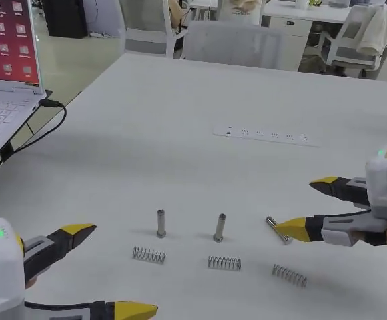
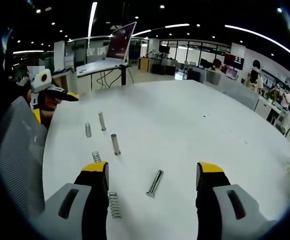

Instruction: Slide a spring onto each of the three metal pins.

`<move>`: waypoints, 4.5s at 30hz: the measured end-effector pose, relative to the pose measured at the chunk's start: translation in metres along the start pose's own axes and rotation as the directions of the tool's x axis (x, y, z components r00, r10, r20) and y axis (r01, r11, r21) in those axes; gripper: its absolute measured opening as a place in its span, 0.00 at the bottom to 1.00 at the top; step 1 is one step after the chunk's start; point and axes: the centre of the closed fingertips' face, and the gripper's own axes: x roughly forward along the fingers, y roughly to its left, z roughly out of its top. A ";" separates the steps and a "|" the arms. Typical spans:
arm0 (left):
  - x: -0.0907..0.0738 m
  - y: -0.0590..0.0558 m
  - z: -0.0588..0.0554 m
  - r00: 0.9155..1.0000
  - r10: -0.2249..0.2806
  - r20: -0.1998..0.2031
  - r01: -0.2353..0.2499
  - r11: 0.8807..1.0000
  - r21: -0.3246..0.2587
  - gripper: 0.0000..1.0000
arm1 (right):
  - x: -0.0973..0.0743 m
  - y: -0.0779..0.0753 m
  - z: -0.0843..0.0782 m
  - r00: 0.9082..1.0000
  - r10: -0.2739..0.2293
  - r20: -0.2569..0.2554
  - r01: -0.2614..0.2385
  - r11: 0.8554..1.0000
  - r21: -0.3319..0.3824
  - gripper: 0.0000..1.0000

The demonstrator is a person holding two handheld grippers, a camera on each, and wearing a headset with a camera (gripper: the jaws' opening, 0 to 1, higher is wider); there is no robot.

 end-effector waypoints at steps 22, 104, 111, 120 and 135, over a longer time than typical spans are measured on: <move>-0.001 0.000 -0.002 1.000 -0.001 -0.002 0.001 1.000 0.001 0.93 | 0.032 -0.009 -0.021 0.994 -0.015 -0.113 0.022 0.998 0.067 0.59; 0.006 0.002 -0.012 0.999 -0.033 -0.023 0.032 0.999 -0.025 0.88 | 0.072 -0.015 -0.062 0.905 -0.056 -0.422 0.145 0.972 0.182 0.08; 0.006 0.001 -0.011 0.999 -0.033 -0.020 0.033 0.999 -0.024 0.88 | 0.072 -0.015 -0.061 0.890 -0.057 -0.453 0.154 0.972 0.179 0.07; 0.006 -0.001 -0.010 0.999 -0.038 -0.020 0.038 0.999 -0.021 0.87 | 0.072 -0.016 -0.063 0.862 -0.081 -0.501 0.197 0.963 0.182 0.06; 0.005 0.001 -0.008 0.999 -0.036 -0.013 0.035 0.999 -0.019 0.87 | 0.065 -0.017 -0.060 0.884 -0.102 -0.456 0.220 0.952 0.213 0.05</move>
